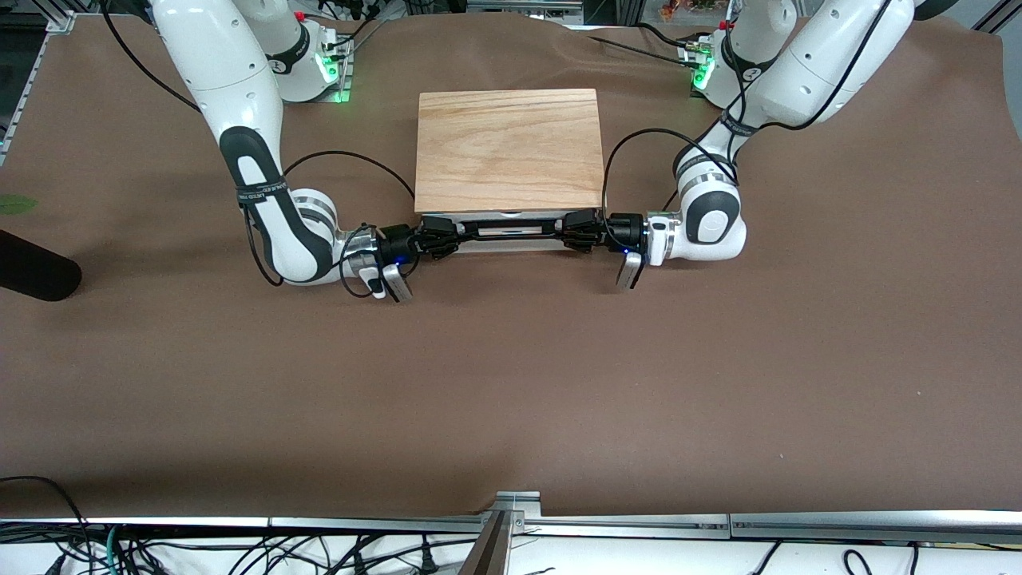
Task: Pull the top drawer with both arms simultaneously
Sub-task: 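Pull the handle away from the box with both grippers together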
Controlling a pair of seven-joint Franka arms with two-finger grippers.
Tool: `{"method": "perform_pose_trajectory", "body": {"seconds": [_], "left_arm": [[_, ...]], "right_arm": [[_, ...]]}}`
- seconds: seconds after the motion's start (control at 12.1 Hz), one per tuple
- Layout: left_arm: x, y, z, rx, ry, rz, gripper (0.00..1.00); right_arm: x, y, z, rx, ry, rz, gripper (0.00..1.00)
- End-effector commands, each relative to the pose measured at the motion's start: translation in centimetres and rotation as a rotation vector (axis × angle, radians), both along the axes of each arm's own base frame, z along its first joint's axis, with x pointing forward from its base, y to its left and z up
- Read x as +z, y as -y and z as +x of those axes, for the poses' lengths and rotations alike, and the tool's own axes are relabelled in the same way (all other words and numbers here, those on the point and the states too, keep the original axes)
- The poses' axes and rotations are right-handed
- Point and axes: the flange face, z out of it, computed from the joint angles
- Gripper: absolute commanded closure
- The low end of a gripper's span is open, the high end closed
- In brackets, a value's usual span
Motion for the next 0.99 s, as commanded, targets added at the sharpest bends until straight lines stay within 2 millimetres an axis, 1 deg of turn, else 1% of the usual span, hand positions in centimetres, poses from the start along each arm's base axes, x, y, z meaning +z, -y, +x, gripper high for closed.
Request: {"method": "perform_pose_trajectory", "body": {"seconds": [0.0, 0.16, 0.33, 0.49, 0.58, 0.66, 0.74, 0.91], "left_arm": [[-1.6, -2.1, 1.9, 0.026, -0.018, 0.048, 1.00], [-1.2, -2.3, 2.8, 0.035, -0.027, 0.047, 1.00], [-1.3, -2.4, 3.4, 0.043, -0.049, 0.046, 1.00], [-1.7, -3.3, 4.5, 0.043, -0.068, 0.064, 1.00], [-1.7, -3.4, 4.7, 0.040, -0.090, 0.068, 1.00], [-1.3, -4.0, 5.7, 0.046, -0.093, 0.077, 1.00], [-1.3, -4.3, 6.2, 0.036, -0.109, 0.090, 1.00], [-0.9, -5.0, 7.7, 0.055, -0.129, 0.094, 1.00]], "right_arm": [[0.1, 1.0, 2.8, -0.033, 0.046, -0.012, 0.91], [0.3, 1.2, 4.5, -0.050, 0.048, -0.023, 0.91], [0.7, 1.9, 6.4, -0.069, 0.036, -0.028, 0.91], [0.6, 2.7, 8.4, -0.089, 0.040, -0.026, 0.91], [0.7, 2.5, 9.0, -0.090, 0.035, -0.024, 0.91], [1.1, 2.7, 9.7, -0.095, 0.027, -0.028, 0.91], [1.3, 3.3, 10.7, -0.107, 0.018, -0.031, 0.91], [1.5, 4.2, 12.3, -0.127, 0.015, -0.033, 0.91]]}}
